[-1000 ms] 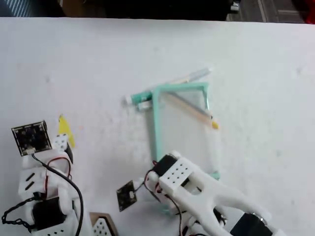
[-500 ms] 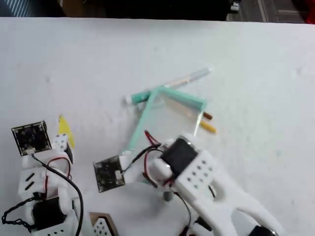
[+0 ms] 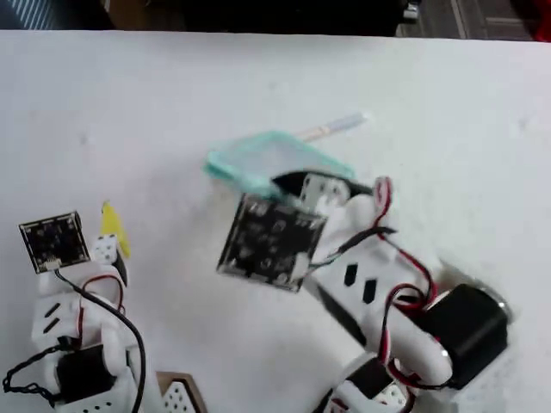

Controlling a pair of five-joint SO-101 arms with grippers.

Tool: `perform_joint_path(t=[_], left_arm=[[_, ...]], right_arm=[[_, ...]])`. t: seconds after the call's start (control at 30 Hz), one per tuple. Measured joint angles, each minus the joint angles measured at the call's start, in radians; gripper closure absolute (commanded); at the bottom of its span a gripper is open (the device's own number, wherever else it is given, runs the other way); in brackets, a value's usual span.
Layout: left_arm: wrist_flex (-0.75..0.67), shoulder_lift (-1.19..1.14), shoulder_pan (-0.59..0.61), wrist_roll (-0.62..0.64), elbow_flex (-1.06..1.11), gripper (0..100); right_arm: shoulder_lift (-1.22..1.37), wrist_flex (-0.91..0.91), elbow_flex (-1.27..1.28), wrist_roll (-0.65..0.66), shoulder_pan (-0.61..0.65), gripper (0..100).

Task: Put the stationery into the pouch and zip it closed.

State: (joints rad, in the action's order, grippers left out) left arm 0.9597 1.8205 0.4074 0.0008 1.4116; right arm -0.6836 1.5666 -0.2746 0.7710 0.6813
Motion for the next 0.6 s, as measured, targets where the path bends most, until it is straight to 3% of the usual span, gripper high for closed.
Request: perform_joint_path(t=[0.17, 0.37, 0.6], left_arm=[[0.000, 0.000, 0.000, 0.000, 0.000, 83], [0.000, 0.000, 0.000, 0.000, 0.000, 83], [0.000, 0.000, 0.000, 0.000, 0.000, 83]], right_arm=[[0.069, -0.152, -0.107, -0.117, -0.029, 98.2], [0.170, -0.339, -0.201, -0.155, -0.071, 98.3], [0.284, -0.328, -0.361, -0.155, -0.135, 98.3]])
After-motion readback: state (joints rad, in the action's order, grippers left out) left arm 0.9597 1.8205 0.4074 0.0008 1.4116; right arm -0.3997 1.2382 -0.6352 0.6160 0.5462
